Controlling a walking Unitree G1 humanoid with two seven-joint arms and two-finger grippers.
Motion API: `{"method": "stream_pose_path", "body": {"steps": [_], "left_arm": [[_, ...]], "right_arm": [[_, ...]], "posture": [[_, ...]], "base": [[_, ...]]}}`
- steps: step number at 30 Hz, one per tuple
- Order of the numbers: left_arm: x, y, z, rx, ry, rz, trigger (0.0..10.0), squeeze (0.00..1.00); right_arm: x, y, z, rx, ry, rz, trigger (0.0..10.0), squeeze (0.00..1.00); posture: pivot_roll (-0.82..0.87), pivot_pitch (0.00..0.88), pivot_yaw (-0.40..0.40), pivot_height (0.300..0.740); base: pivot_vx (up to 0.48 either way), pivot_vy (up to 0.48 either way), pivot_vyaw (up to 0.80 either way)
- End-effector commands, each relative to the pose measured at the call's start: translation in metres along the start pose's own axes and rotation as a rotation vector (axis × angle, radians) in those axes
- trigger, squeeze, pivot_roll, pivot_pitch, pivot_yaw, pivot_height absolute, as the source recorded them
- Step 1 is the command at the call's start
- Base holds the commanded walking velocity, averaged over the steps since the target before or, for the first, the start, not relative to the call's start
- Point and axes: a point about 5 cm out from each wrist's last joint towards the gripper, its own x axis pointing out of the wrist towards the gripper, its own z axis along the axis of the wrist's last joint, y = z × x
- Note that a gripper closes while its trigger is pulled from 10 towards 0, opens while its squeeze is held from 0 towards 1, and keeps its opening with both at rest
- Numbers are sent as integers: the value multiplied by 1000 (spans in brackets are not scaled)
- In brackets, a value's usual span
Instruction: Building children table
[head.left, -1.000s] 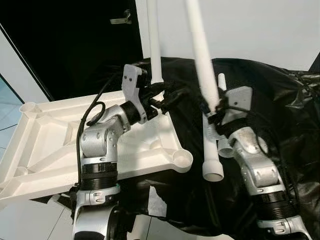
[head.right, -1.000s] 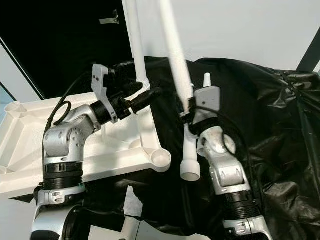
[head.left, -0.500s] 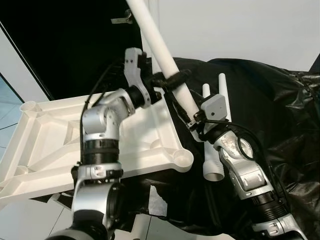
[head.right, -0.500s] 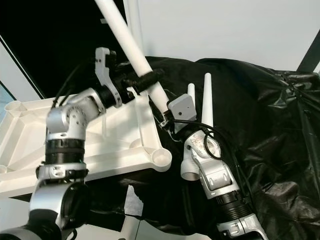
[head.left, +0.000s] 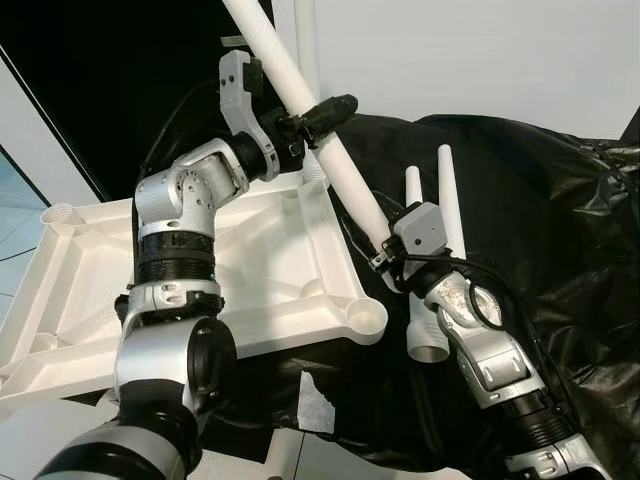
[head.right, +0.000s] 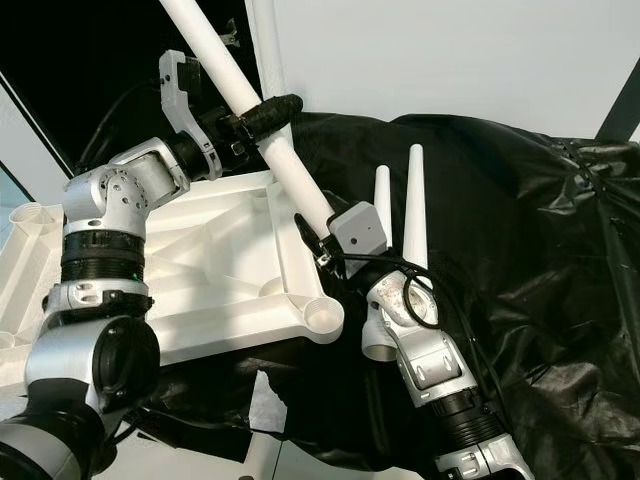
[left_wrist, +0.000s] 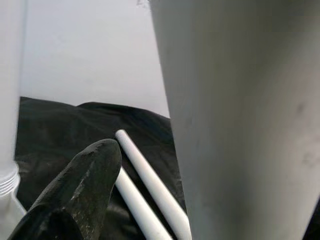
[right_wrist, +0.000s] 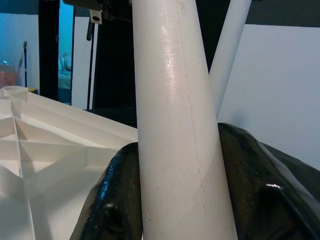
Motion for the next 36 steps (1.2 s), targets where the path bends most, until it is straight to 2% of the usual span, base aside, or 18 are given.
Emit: {"method": "stream_pose_path", "body": {"steps": [1,2,5,10,17,18,22,30,31,32,35,36], "left_arm": [[0,-4,-3,18,17,-16,10000,0],[0,-4,-3,18,17,-16,10000,0],[2,-13,-24,-18,63,-53,10000,0],[3,-17,-37,-57,83,-61,10000,0],[3,-19,-41,-75,67,-49,10000,0],[3,-18,-39,-79,52,-39,0,0],[4,-18,-34,-80,29,-26,0,0],[5,-29,-28,-32,-45,-8,0,0],[6,-32,-27,-18,-56,-5,3294,0],[7,-37,-25,-4,-77,-8,10000,0],[8,-46,-22,32,-111,-14,10000,0],[8,-51,-22,71,-118,-17,10000,0]], "right_arm": [[2,2,4,-13,-33,3,10000,0],[2,2,4,-13,-33,3,10000,0],[4,1,5,-23,-35,-9,10000,0],[4,0,6,-29,-39,-13,10000,0],[5,0,6,-34,-42,-11,10000,0],[6,1,6,-34,-41,-11,10000,0],[6,1,5,-33,-37,-12,10000,0],[8,-5,2,-16,17,-78,10000,0],[8,-6,2,-10,23,-86,10000,525],[8,-7,1,3,39,-91,10000,1000],[10,-9,2,39,61,-88,10000,1000],[10,-9,0,52,88,-76,10000,1000]], "posture": [[-29,0,92,740],[-29,0,92,740],[-32,0,96,740],[-30,0,95,740],[-29,0,93,740],[-29,0,93,740],[-26,0,89,740],[-33,0,92,740],[-33,0,91,740],[-33,0,90,740],[-33,0,88,740],[-34,0,86,740]], "base": [[0,0,0],[0,0,0],[0,0,0],[0,0,0],[0,0,0],[0,0,0],[0,0,0],[0,0,0],[0,0,0],[0,0,0],[0,0,0],[0,0,0]]}}
